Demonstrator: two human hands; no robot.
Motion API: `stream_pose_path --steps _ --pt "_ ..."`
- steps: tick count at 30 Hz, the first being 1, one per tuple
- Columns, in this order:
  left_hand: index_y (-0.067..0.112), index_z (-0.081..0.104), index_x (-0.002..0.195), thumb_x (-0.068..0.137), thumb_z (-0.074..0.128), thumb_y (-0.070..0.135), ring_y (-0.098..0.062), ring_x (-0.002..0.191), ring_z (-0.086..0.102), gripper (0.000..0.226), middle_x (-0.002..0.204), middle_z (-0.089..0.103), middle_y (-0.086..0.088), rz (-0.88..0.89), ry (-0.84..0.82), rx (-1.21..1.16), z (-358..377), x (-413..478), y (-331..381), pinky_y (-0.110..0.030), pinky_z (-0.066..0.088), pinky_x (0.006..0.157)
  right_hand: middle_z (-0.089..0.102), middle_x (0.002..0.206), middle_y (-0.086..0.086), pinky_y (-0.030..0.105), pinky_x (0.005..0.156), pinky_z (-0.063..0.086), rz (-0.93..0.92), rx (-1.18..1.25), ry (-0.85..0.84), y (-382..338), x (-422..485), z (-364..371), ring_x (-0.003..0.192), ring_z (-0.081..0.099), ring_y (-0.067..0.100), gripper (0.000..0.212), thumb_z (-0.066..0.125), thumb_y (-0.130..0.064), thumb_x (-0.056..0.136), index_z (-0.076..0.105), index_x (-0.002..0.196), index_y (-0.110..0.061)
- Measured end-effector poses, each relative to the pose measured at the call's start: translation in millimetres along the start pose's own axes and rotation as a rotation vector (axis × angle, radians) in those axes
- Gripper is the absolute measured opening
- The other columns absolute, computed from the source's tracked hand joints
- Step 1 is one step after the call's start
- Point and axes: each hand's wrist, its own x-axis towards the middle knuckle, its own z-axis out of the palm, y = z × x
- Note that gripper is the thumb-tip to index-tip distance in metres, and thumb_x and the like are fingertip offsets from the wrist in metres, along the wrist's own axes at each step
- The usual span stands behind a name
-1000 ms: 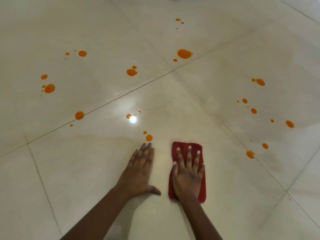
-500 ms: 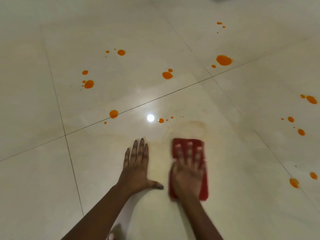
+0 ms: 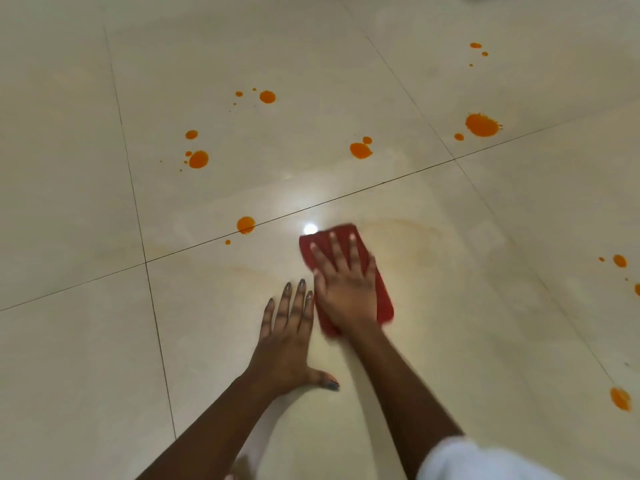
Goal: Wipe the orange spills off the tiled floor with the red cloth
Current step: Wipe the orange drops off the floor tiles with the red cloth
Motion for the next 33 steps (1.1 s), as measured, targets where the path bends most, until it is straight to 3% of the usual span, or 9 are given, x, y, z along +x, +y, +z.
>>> stream_pose_path --steps 3,7,10,13,21,23,28,31,33 --pt "0.017 -0.039 0.135 0.043 0.033 0.099 -0.021 0.132 -0.045 0.143 0.142 -0.049 -0.003 0.014 0.003 0.004 -1.1 -0.1 -2.0 -0.037 -0.038 0.102 0.004 0.159 -0.003 0.053 0.115 0.003 0.239 -0.051 -0.025 46.9 52.3 -20.8 0.146 -0.004 0.024 0.052 0.028 -0.036 0.097 0.013 0.147 -0.039" --pt "0.017 -0.044 0.132 0.042 0.033 0.1 -0.022 0.132 -0.045 0.144 0.142 -0.05 -0.003 0.001 -0.011 0.001 -1.4 -1.9 -0.8 -0.038 -0.037 0.102 0.008 0.159 0.001 0.056 0.114 0.006 0.614 0.041 0.116 85.2 -17.0 -21.0 0.146 -0.002 0.028 0.052 0.027 -0.036 0.097 0.014 0.148 -0.037" --pt "0.017 -0.041 0.133 0.042 0.031 0.1 -0.023 0.132 -0.045 0.143 0.142 -0.049 -0.004 -0.014 -0.008 -0.001 -2.5 -0.1 1.2 -0.038 -0.037 0.102 0.019 0.156 0.006 0.056 0.112 0.012 0.377 0.005 0.121 27.6 -55.1 1.1 0.144 0.01 0.034 0.054 0.027 -0.037 0.092 0.025 0.146 -0.033" --pt "0.019 -0.039 0.134 0.043 0.035 0.099 -0.02 0.132 -0.046 0.142 0.143 -0.049 -0.002 -0.001 -0.008 -0.014 -3.8 -1.3 1.1 -0.036 -0.038 0.101 0.006 0.159 0.0 0.053 0.114 0.002 0.047 -0.014 0.012 12.6 -9.2 -0.5 0.146 -0.003 0.029 0.051 0.022 -0.041 0.096 0.014 0.147 -0.039" --pt "0.018 -0.039 0.133 0.041 0.04 0.097 -0.02 0.132 -0.045 0.145 0.143 -0.048 -0.002 -0.016 -0.053 -0.038 -11.2 -2.7 4.1 -0.041 -0.025 0.11 0.012 0.159 0.003 0.058 0.112 0.005 0.741 -0.001 0.181 120.5 -71.0 -18.0 0.145 0.001 0.031 0.053 0.032 -0.037 0.096 0.019 0.147 -0.034" --pt "0.016 -0.04 0.132 0.042 0.045 0.095 -0.022 0.132 -0.044 0.147 0.142 -0.048 -0.003 -0.012 -0.069 -0.039 -12.3 -2.5 8.0 -0.042 -0.024 0.11 0.011 0.159 0.004 0.056 0.112 0.004 0.74 0.018 0.168 102.5 -84.8 -10.3 0.145 0.0 0.031 0.055 0.034 -0.036 0.096 0.019 0.148 -0.033" --pt "0.015 -0.039 0.132 0.045 0.053 0.091 -0.022 0.132 -0.043 0.147 0.143 -0.046 -0.003 -0.006 -0.089 -0.042 -16.3 -2.9 4.9 -0.043 -0.02 0.112 0.029 0.153 0.002 0.056 0.11 0.022 0.191 -0.077 0.001 45.7 -140.8 2.2 0.142 0.021 0.032 0.052 0.032 -0.039 0.09 0.032 0.143 -0.037" --pt "0.013 -0.032 0.139 0.047 0.055 0.088 -0.021 0.133 -0.042 0.148 0.143 -0.045 -0.003 -0.003 -0.103 -0.022 -17.7 -3.8 3.1 -0.043 -0.019 0.113 0.04 0.147 0.003 0.056 0.104 0.033 0.257 -0.069 -0.007 81.1 -178.4 -8.5 0.136 0.035 0.033 0.051 0.037 -0.037 0.086 0.045 0.137 -0.034" --pt "0.012 -0.028 0.142 0.048 0.055 0.088 -0.021 0.132 -0.042 0.147 0.144 -0.044 -0.004 -0.003 -0.091 -0.017 -16.0 -3.2 2.7 -0.043 -0.017 0.114 0.029 0.153 0.006 0.058 0.108 0.026 0.444 -0.091 0.023 117.0 -156.8 -21.5 0.142 0.022 0.033 0.051 0.032 -0.036 0.091 0.036 0.142 -0.033"
